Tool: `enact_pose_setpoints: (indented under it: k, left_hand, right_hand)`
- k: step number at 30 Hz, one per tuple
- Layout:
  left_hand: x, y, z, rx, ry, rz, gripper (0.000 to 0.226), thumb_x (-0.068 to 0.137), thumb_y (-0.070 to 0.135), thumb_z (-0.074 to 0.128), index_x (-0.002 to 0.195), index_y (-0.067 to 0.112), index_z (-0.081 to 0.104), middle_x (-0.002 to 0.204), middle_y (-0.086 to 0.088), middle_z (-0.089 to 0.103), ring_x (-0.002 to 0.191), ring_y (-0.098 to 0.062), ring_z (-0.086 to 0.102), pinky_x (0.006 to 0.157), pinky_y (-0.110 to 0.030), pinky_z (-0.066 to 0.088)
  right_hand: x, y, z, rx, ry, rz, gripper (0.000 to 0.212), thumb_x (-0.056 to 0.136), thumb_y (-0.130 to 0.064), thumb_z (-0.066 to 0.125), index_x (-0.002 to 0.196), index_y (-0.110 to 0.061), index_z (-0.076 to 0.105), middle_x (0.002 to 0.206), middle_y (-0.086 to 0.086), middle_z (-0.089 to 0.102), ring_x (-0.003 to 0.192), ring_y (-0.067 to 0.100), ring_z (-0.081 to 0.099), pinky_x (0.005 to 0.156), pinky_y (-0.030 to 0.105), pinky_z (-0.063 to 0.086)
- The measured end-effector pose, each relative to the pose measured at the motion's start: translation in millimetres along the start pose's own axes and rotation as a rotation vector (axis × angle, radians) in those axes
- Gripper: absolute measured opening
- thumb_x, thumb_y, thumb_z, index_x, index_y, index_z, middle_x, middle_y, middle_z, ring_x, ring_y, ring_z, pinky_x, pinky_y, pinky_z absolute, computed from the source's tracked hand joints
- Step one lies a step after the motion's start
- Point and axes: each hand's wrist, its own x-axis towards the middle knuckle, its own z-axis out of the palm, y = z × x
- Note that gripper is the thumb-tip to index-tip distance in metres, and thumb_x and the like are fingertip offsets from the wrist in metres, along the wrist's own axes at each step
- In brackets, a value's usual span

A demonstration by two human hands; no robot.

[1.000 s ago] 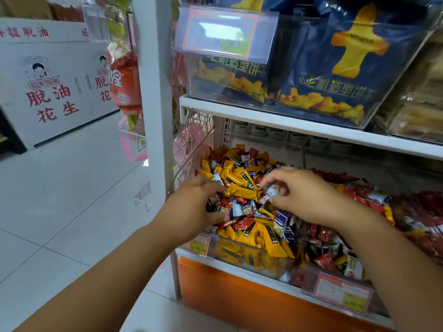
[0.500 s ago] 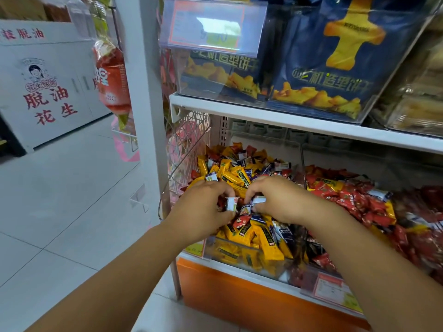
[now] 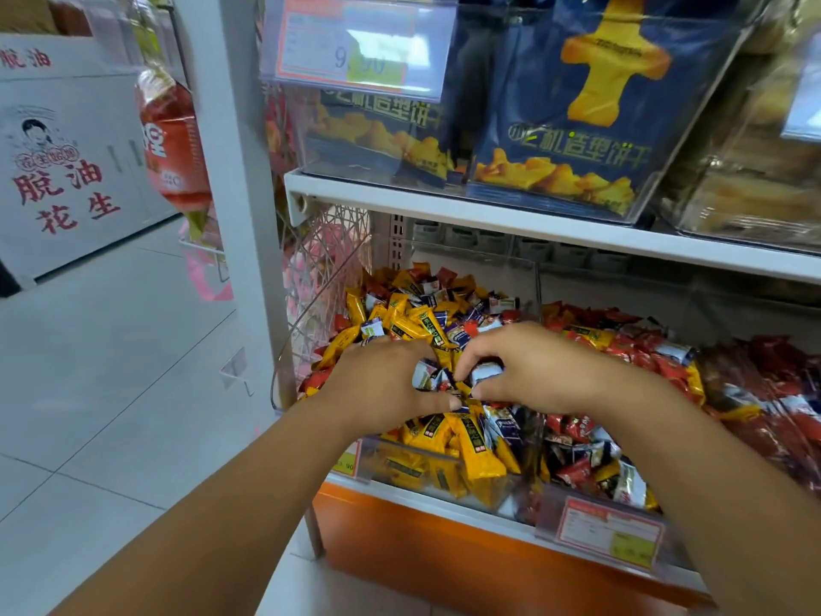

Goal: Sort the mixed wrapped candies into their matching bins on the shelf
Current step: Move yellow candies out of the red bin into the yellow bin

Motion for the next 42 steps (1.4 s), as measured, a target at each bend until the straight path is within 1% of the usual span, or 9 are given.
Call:
enact_pose_setpoints:
  k: [4, 7, 14, 20, 26, 28, 31, 34, 42]
  left_hand:
    - [3, -8, -1, -0.077, -0.008, -0.005, 0.047, 0.082, 0.062, 0.060, 0.122, 0.038, 0.060, 0.088, 0.009, 0.058, 0.092, -0.014, 0.055, 0.075, -0.029, 0.044]
    - [2, -13, 4, -0.183, 0.059, -0.006, 0.029, 0.086, 0.049, 0.064, 0.112, 0.037, 0.067, 0.073, 0.016, 0.050, 0.071, -0.005, 0.046, 0.062, -0.025, 0.036]
    - [-4, -22, 0, -0.367, 0.120, 0.008, 0.012, 0.087, 0.034, 0.068, 0.098, 0.029, 0.071, 0.084, 0.019, 0.058, 0.077, 0.009, 0.053, 0.062, -0.007, 0.033]
    - [-4, -13, 2, -0.085, 0.008, -0.012, 0.035, 0.084, 0.048, 0.064, 0.118, 0.039, 0.064, 0.104, 0.007, 0.047, 0.100, -0.014, 0.049, 0.091, -0.037, 0.044]
    - [-8, -15, -4, -0.244, 0.037, -0.006, 0.017, 0.089, 0.030, 0.066, 0.105, 0.027, 0.072, 0.103, 0.008, 0.057, 0.096, -0.006, 0.053, 0.082, -0.023, 0.044]
    - [-13, -17, -10, -0.332, 0.029, 0.019, 0.016, 0.091, 0.028, 0.066, 0.104, 0.023, 0.072, 0.082, 0.022, 0.058, 0.082, 0.010, 0.054, 0.066, -0.005, 0.036]
    - [-19, -20, -12, -0.456, 0.044, 0.038, 0.011, 0.092, 0.018, 0.064, 0.100, 0.014, 0.070, 0.049, 0.026, 0.049, 0.055, 0.019, 0.046, 0.053, -0.002, 0.033]
    - [-21, -24, -9, -0.596, 0.087, 0.013, 0.005, 0.092, 0.016, 0.063, 0.092, 0.016, 0.068, 0.058, 0.035, 0.054, 0.056, 0.013, 0.049, 0.056, -0.006, 0.033]
    - [-15, -34, -4, -0.728, 0.196, -0.109, 0.010, 0.095, 0.018, 0.059, 0.102, 0.024, 0.064, 0.086, 0.008, 0.063, 0.073, 0.004, 0.055, 0.062, -0.009, 0.039]
  right_hand:
    - [4, -5, 3, -0.100, -0.109, 0.047, 0.039, 0.089, -0.031, 0.067, 0.127, -0.030, 0.058, 0.134, -0.005, 0.053, 0.116, 0.013, 0.051, 0.085, 0.025, 0.040]
    - [10, -10, 9, -0.202, -0.153, 0.035, 0.050, 0.090, -0.033, 0.065, 0.138, -0.029, 0.049, 0.136, -0.003, 0.047, 0.123, 0.019, 0.045, 0.096, 0.031, 0.041]
    - [18, -16, 17, -0.193, -0.118, -0.008, 0.030, 0.090, -0.026, 0.066, 0.120, -0.029, 0.064, 0.106, -0.005, 0.039, 0.104, 0.018, 0.048, 0.090, 0.035, 0.046]
    - [13, -12, 14, -0.052, -0.052, 0.009, 0.020, 0.085, -0.025, 0.072, 0.104, -0.030, 0.067, 0.109, -0.010, 0.051, 0.103, 0.011, 0.051, 0.082, 0.028, 0.043]
    - [11, -10, 12, -0.053, -0.007, 0.019, 0.019, 0.085, -0.014, 0.071, 0.097, -0.029, 0.066, 0.112, -0.007, 0.050, 0.109, 0.014, 0.051, 0.088, 0.031, 0.046]
    - [11, -8, 10, -0.002, 0.023, 0.020, 0.019, 0.085, -0.014, 0.071, 0.094, -0.028, 0.064, 0.120, -0.005, 0.053, 0.114, 0.014, 0.051, 0.091, 0.030, 0.045]
    - [12, -7, 7, 0.067, 0.062, 0.039, 0.017, 0.086, -0.016, 0.070, 0.095, -0.028, 0.062, 0.124, -0.005, 0.056, 0.111, 0.014, 0.055, 0.087, 0.030, 0.047]
    - [15, -5, 6, 0.081, 0.081, 0.070, 0.019, 0.088, -0.017, 0.068, 0.091, -0.032, 0.057, 0.129, -0.004, 0.055, 0.100, 0.018, 0.062, 0.082, 0.036, 0.052]
    - [22, -4, 2, 0.031, 0.014, 0.044, 0.018, 0.090, -0.014, 0.066, 0.095, -0.030, 0.057, 0.108, -0.009, 0.061, 0.079, 0.003, 0.057, 0.058, 0.019, 0.040]
